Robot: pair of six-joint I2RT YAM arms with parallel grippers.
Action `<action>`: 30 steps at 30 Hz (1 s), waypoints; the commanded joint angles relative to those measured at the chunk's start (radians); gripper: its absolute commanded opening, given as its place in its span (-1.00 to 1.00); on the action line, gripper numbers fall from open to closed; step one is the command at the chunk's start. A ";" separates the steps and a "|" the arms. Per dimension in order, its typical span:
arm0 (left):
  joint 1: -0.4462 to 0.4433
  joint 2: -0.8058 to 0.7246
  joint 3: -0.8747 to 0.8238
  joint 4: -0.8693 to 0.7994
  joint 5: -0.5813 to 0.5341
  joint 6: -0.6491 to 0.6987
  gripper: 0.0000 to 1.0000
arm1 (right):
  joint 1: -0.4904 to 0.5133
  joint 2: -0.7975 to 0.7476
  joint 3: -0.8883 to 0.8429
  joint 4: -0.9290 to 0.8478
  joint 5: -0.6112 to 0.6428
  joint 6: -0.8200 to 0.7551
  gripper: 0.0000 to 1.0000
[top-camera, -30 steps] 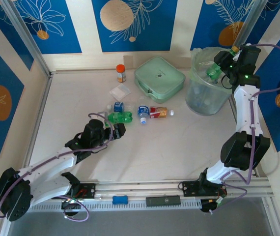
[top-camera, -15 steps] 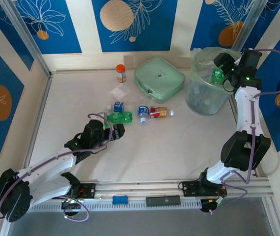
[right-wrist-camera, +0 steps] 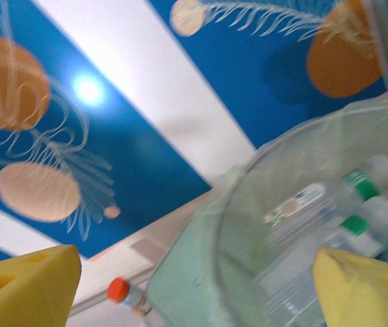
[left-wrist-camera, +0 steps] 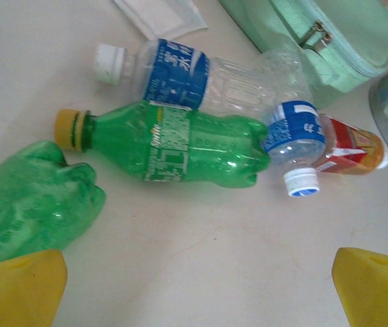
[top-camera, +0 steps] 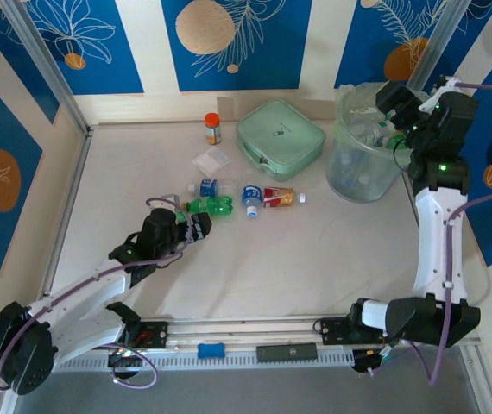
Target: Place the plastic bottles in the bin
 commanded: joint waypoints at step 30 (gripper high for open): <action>0.346 0.270 0.089 -0.127 0.303 0.230 0.99 | 0.614 -0.006 -0.412 0.137 0.112 0.034 0.98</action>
